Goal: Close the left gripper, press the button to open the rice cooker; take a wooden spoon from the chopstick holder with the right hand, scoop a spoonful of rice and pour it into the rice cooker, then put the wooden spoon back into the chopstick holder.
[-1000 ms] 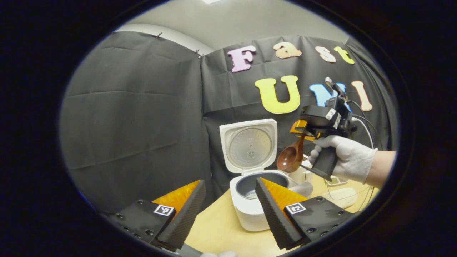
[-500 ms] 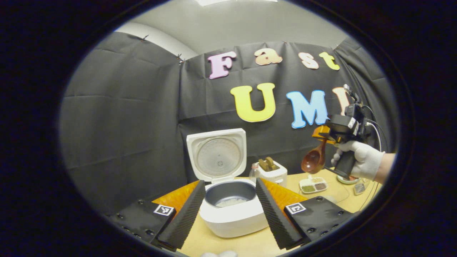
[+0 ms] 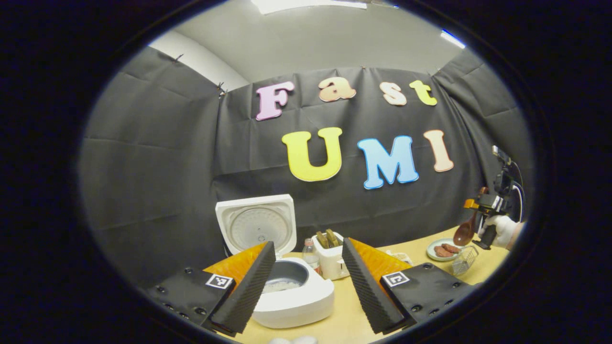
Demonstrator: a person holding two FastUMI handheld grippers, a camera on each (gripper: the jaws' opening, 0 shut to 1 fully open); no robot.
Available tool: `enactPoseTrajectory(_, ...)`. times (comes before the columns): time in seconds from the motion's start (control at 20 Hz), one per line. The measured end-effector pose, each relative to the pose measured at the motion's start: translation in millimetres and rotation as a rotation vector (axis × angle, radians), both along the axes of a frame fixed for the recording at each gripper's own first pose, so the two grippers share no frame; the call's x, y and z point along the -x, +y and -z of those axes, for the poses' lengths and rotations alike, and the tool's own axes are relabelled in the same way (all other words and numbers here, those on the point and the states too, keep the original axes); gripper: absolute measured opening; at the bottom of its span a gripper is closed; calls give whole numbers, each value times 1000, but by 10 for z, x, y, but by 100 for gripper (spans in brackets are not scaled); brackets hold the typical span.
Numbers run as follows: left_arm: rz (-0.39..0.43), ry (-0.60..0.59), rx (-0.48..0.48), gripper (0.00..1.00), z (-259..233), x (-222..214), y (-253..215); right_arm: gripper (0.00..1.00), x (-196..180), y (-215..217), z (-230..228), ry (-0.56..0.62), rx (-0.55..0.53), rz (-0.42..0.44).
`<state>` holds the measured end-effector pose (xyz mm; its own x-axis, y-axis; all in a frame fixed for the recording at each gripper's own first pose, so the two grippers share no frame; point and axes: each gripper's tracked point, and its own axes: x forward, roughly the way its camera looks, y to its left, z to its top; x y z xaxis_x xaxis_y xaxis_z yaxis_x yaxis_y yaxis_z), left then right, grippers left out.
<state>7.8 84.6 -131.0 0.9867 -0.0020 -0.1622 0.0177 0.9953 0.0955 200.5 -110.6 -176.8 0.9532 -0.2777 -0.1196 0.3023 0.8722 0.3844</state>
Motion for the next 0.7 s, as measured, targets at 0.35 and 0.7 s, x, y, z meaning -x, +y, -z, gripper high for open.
enactPoseTrajectory(0.35,28,1,-15,99,-6,-141,-228,17,70,-427,479,65,5,83)
enactPoseTrajectory(0.7,43,7,-35,97,-25,-208,-407,17,58,-424,969,138,22,75)
